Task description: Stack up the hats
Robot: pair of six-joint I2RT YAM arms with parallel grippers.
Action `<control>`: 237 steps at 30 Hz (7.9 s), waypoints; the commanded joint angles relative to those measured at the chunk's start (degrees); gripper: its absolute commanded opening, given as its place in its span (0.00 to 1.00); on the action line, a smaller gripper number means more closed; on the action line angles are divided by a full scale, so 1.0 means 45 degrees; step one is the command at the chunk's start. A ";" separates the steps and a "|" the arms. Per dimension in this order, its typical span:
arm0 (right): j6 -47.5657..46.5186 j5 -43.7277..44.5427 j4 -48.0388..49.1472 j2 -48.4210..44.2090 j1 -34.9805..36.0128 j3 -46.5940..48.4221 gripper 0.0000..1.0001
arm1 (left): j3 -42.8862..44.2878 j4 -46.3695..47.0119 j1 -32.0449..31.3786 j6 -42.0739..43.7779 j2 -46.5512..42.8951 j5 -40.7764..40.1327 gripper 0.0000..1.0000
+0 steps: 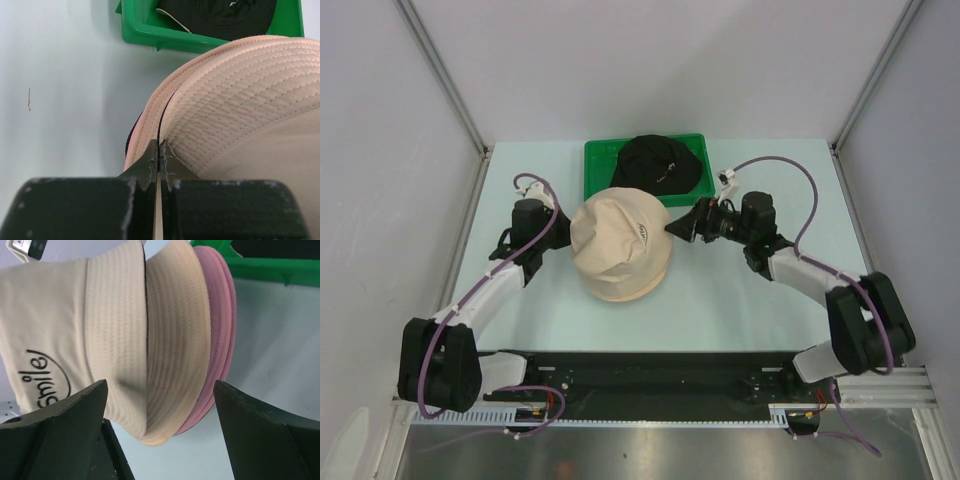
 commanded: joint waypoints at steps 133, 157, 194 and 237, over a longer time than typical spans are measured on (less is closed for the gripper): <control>0.2258 0.0512 0.5399 0.4971 0.1665 -0.0169 0.00 | -0.7278 -0.0189 0.1943 -0.5540 -1.0117 0.1544 0.13; 0.0856 0.4183 0.0643 0.2866 0.3266 -0.0897 0.14 | -0.3283 -0.1079 0.1943 -0.3610 -0.6266 -0.0310 0.26; -0.3544 1.0341 -0.9640 1.4891 -0.0424 2.0372 0.78 | 0.2018 -0.4442 0.3427 0.2820 -0.2421 -0.2402 1.00; -0.1320 0.4599 -0.5755 -0.2057 0.2697 0.9658 0.00 | 0.2312 -0.5476 0.3427 0.1025 -0.6442 -0.2944 1.00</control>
